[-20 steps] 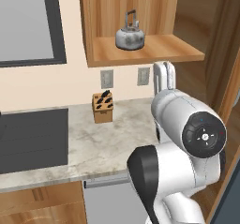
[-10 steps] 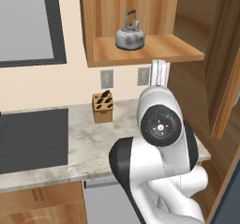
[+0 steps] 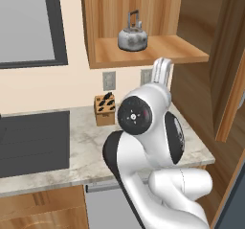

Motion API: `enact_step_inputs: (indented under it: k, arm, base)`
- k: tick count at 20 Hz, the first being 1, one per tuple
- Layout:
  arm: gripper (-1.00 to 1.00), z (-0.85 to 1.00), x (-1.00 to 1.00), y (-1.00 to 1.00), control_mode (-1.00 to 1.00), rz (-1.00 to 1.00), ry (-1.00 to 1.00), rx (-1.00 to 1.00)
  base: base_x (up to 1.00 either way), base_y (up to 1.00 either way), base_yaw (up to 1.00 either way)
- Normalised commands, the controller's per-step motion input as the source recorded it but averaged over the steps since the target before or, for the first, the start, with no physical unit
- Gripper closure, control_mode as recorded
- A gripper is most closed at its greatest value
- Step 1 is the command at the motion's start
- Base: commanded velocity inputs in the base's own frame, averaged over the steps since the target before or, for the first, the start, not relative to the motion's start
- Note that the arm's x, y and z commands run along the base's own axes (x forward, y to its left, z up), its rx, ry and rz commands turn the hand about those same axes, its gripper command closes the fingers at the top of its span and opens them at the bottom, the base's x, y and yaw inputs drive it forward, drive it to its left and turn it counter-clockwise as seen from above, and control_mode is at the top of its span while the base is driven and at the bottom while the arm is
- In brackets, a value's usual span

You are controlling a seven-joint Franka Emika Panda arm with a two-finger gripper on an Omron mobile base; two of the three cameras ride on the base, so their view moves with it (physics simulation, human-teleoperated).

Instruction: Open the cabinet, pick the kettle from the cabinet, and place it in the sink.

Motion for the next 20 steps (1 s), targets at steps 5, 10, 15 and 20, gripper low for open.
enact_step_inputs:
  k: [5,10,15,20]
  arm:
    - [-1.0,-0.03,0.02,-0.24,-1.0,-0.19,0.0,0.0]
    - [-1.0,-0.04,0.0,-0.3,-1.0,-0.13,0.0,0.0]
    - [-1.0,-0.08,0.03,-0.32,-1.0,-0.06,0.0,0.0]
    - [-1.0,-0.14,0.0,-0.3,-1.0,-0.03,0.0,0.01]
  base:
    - [0.0,0.0,0.0]
    - [0.0,0.0,0.0]
    - [0.0,0.0,0.0]
    - [0.0,0.0,0.0]
